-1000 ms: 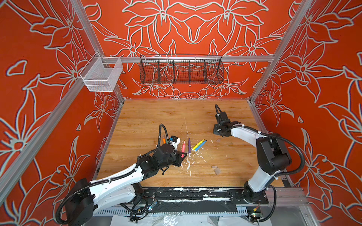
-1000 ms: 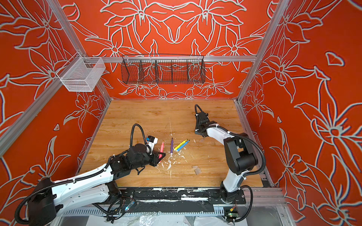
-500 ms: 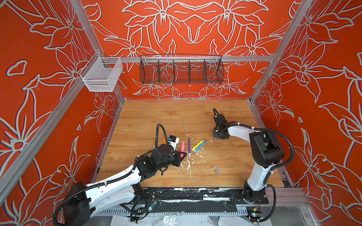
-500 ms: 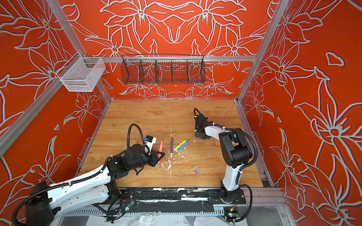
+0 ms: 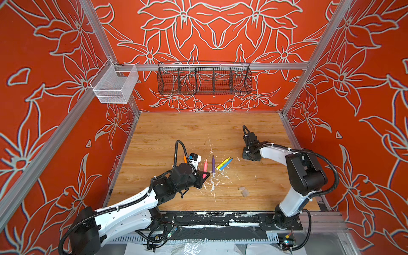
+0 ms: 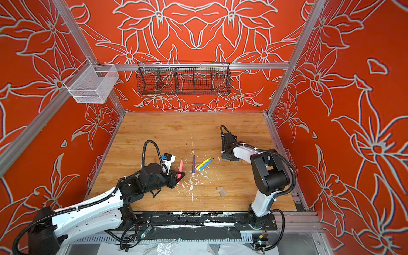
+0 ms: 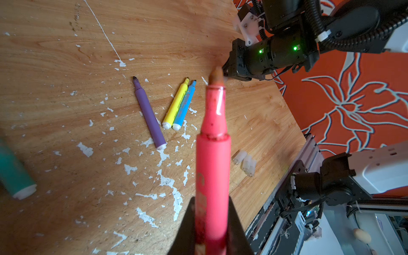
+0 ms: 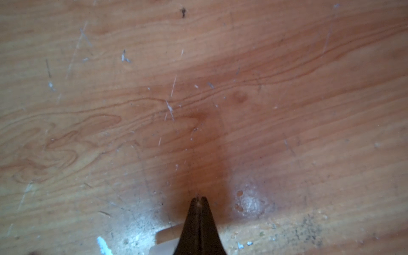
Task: Insert the pens into the pen caps
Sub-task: 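Lower the right gripper over a translucent cap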
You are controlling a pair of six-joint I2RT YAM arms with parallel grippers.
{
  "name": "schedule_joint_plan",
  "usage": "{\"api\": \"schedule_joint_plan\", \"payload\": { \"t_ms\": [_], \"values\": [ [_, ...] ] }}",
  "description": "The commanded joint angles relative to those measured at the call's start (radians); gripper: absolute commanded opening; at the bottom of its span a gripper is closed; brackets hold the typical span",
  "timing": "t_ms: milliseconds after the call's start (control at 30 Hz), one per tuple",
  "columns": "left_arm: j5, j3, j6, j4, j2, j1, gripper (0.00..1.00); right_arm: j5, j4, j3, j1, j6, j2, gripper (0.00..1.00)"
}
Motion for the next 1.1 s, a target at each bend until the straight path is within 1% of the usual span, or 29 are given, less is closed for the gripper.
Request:
{"api": "schedule_joint_plan", "payload": {
  "t_ms": [0,333,433,567,633,767,833,900,1067],
  "values": [
    [0.006,-0.001,-0.011,-0.008,-0.014,0.001,0.00,-0.031,-0.043,-0.040,0.022,0.029,-0.020,0.03],
    [-0.001,-0.010,-0.009,-0.016,-0.041,0.001,0.00,-0.013,-0.061,-0.112,0.082,0.069,-0.147,0.03],
    [-0.002,-0.014,-0.009,-0.016,-0.049,0.001,0.00,0.011,-0.064,-0.128,0.097,0.076,-0.186,0.02],
    [-0.002,-0.019,-0.009,-0.024,-0.062,0.001,0.00,0.058,-0.114,-0.107,0.099,0.075,-0.230,0.03],
    [-0.007,-0.021,-0.009,-0.028,-0.071,0.001,0.00,0.054,-0.116,-0.110,0.102,0.072,-0.260,0.07],
    [-0.007,-0.028,-0.009,-0.031,-0.088,0.001,0.00,0.025,-0.099,-0.120,0.111,0.048,-0.291,0.26],
    [0.000,-0.028,-0.010,-0.030,-0.092,0.001,0.00,0.020,-0.113,-0.108,0.111,0.035,-0.271,0.32],
    [0.006,-0.029,-0.008,-0.030,-0.092,0.001,0.00,0.015,-0.122,-0.099,0.110,0.030,-0.244,0.33],
    [0.008,-0.031,-0.009,-0.030,-0.091,0.001,0.00,-0.023,-0.113,-0.085,0.111,0.015,-0.181,0.34]
  ]
}}
